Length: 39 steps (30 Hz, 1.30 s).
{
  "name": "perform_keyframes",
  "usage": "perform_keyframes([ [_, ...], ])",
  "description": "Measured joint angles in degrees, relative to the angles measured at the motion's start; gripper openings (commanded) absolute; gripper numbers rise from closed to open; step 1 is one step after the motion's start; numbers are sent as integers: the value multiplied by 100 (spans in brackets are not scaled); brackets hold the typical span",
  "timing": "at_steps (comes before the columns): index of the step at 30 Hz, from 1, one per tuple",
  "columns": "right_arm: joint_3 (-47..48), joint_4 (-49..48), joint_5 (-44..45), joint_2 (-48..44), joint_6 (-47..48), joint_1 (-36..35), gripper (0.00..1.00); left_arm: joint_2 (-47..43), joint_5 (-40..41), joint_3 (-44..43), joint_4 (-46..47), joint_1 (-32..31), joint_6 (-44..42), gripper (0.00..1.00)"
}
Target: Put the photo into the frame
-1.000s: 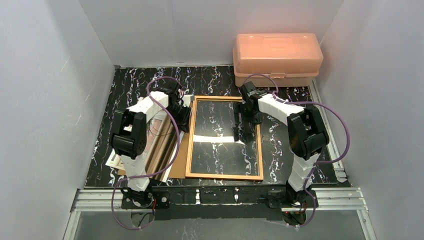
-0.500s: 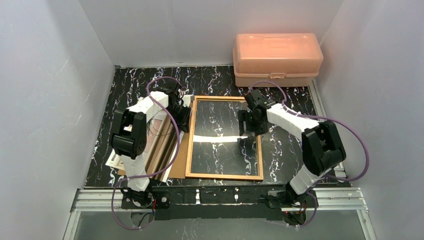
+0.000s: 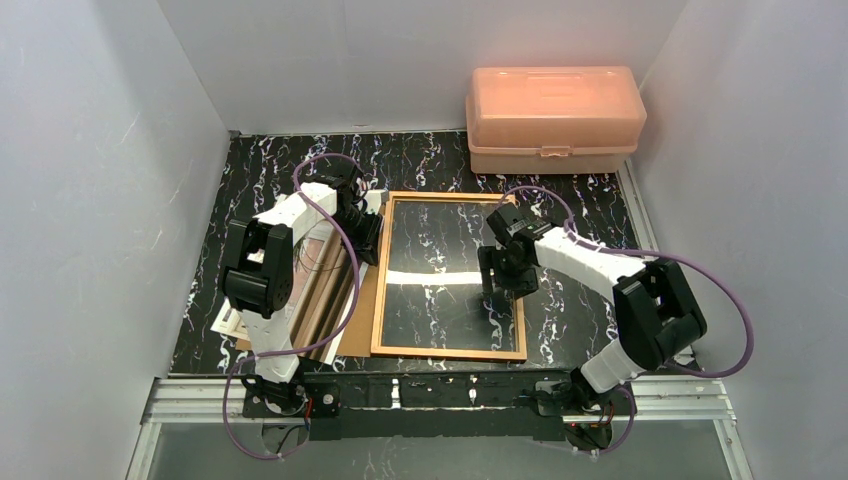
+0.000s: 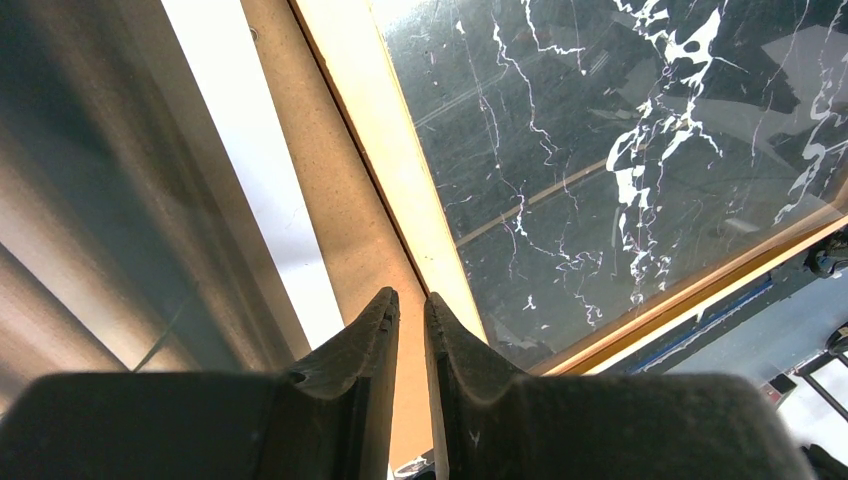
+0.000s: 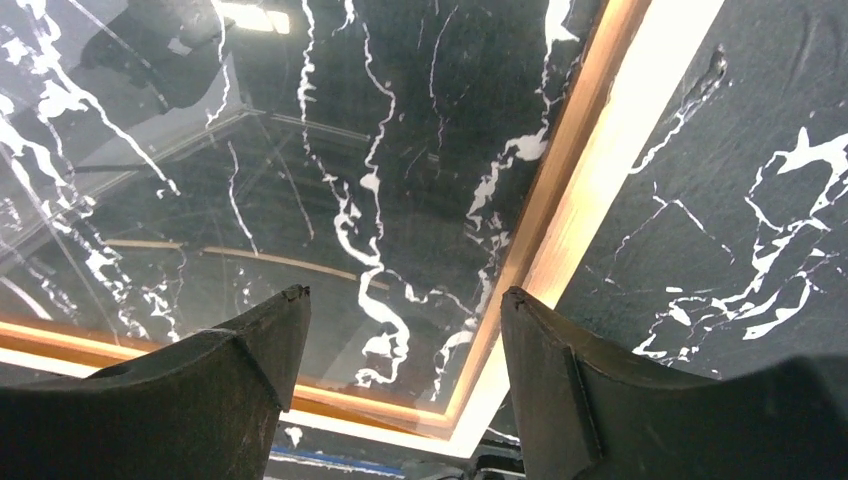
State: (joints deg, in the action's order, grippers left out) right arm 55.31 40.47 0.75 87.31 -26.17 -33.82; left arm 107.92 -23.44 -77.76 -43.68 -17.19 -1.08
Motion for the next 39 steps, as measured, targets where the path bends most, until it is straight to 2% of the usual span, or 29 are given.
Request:
perform_keyframes([
  [6,4,-120,92,151,-26,-46,74,0,2,0,-17,0,-2,14],
  [9,20,-151,199,133,-48,-221,69,0,2,0,-37,0,-7,14],
  [16,28,-413,92,-369,-81,-1491,54,0,4,0,-114,0,-74,14],
  [25,-76,-1106,-46,-437,-52,-2962,27,-9,28,0,-181,15,-173,14],
  [33,-293,-1287,-57,-142,2,-3287,16,-114,37,0,-190,35,-192,14],
  [39,-363,-1360,-57,9,116,-3344,14,-114,37,0,-205,52,-190,14],
])
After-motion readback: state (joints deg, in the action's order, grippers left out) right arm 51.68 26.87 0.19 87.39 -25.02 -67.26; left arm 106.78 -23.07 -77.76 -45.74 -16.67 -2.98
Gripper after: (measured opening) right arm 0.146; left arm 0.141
